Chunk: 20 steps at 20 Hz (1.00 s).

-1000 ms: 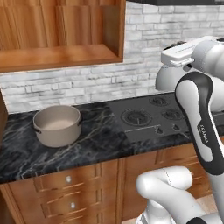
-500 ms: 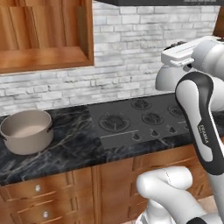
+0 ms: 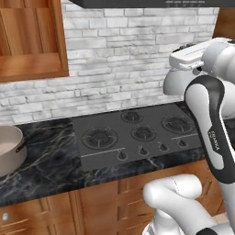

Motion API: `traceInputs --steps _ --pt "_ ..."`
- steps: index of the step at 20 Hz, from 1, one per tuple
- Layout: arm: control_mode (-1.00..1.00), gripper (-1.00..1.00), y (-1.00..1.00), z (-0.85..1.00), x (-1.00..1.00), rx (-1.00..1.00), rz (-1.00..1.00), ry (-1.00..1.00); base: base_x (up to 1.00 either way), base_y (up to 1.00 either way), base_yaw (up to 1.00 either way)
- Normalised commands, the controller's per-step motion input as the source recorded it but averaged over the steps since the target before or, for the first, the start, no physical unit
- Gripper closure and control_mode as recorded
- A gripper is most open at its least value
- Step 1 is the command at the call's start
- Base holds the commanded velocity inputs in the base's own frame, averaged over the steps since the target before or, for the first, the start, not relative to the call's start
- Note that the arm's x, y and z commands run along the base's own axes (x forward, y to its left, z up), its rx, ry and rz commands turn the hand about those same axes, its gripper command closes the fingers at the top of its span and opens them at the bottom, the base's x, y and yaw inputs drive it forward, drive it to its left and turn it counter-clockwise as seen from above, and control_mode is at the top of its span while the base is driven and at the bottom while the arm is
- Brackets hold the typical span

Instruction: Pick the kettle from the cabinet and place it on a stove burner. Then pick the pot from the counter and place it on another stove burner. Finally, turn both burners on.

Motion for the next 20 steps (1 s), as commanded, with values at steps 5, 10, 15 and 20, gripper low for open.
traceInputs --steps 5,10,15,20 --pt "1.00 1.00 0.00 0.00 0.00 0.00 0.00 0.00 0.58 -0.39 0.04" --pt "1.00 1.00 0.00 0.00 0.00 0.00 0.00 0.00 0.60 -0.39 0.08" --pt "1.00 1.00 0.00 0.00 0.00 0.00 0.00 0.00 0.40 -0.32 0.09" --pt "-1.00 1.00 -0.02 0.00 0.08 0.01 0.01 0.00 0.00 0.00 0.00"
